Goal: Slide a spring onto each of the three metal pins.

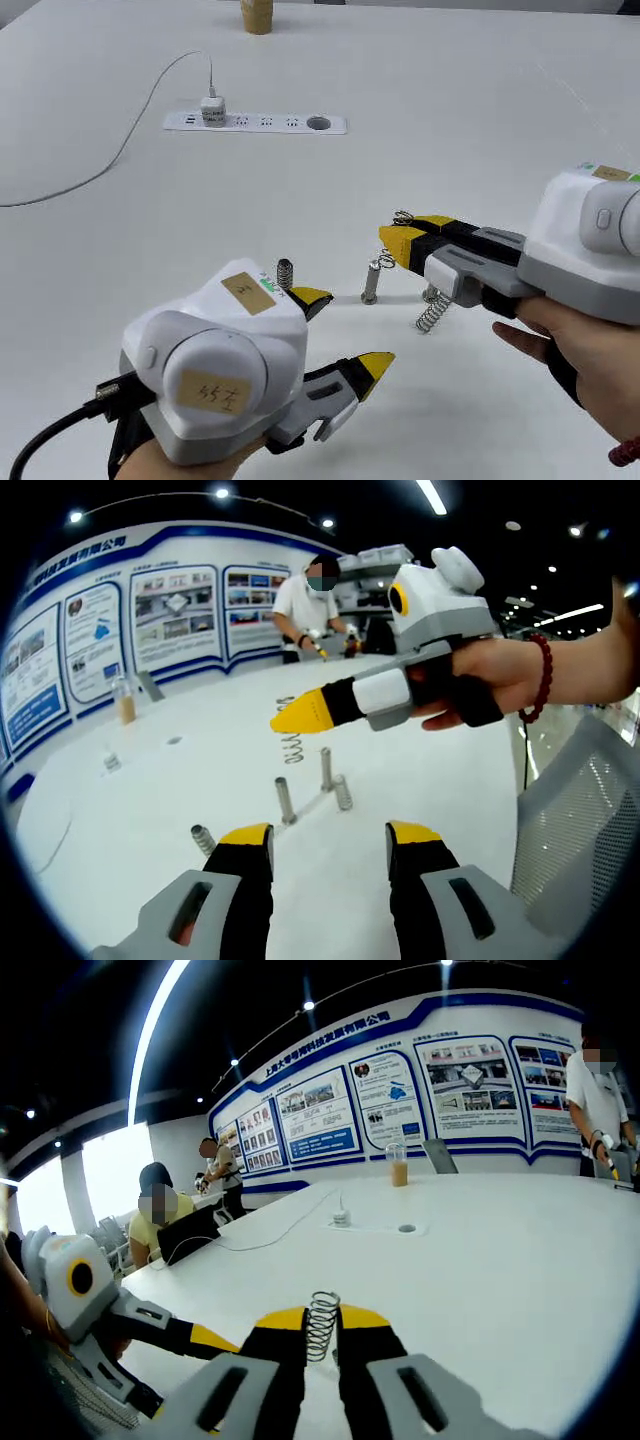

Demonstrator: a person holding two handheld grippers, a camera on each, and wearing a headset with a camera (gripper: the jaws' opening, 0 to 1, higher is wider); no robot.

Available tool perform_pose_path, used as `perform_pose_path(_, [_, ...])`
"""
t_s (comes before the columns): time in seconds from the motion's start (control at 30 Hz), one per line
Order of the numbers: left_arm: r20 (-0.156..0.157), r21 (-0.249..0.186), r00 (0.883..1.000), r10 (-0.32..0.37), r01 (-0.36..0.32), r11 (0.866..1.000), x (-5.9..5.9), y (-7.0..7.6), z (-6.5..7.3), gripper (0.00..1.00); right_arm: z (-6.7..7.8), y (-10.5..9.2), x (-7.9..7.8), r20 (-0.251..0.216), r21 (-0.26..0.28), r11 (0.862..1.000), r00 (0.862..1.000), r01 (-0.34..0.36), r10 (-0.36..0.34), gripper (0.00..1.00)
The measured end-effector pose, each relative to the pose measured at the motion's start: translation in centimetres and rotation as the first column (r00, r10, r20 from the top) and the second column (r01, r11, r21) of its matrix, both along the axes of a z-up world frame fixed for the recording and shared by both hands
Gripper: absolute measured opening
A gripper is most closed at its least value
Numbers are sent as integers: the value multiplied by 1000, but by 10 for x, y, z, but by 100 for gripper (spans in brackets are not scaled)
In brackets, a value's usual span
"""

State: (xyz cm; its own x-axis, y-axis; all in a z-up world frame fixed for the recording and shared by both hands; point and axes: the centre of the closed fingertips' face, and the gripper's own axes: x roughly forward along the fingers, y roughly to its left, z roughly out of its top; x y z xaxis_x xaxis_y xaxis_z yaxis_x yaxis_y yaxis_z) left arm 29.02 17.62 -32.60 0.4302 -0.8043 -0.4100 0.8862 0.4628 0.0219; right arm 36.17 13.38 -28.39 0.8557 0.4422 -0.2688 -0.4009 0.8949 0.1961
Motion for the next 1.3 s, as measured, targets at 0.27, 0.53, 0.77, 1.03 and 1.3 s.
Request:
perform_pose_path(0.27, [-19, -8, 1000, 16, -16, 1000, 1, 2, -3, 54, -10, 1, 11, -7, -23, 1000, 1000, -2, 2, 12])
perform_pose_path(0.53, [-24, 0, 998, 54, -54, 999, 5, 8, -7, 63, -19, 1, 16, 0, -79, 997, 1000, -14, 14, 12])
perform_pose_path(0.77, [-34, 5, 995, 94, -94, 996, 9, 15, -10, 67, -25, 3, 20, 18, -140, 990, 999, -27, 30, 12])
perform_pose_path(1.03, [-37, 7, 994, 105, -105, 994, 11, 18, -11, 68, -31, 2, 20, 19, -169, 985, 999, -30, 34, 12])
perform_pose_path(1.3, [-42, 10, 992, 116, -115, 993, 12, 19, -13, 69, -38, 2, 16, 15, -205, 978, 999, -31, 35, 12])
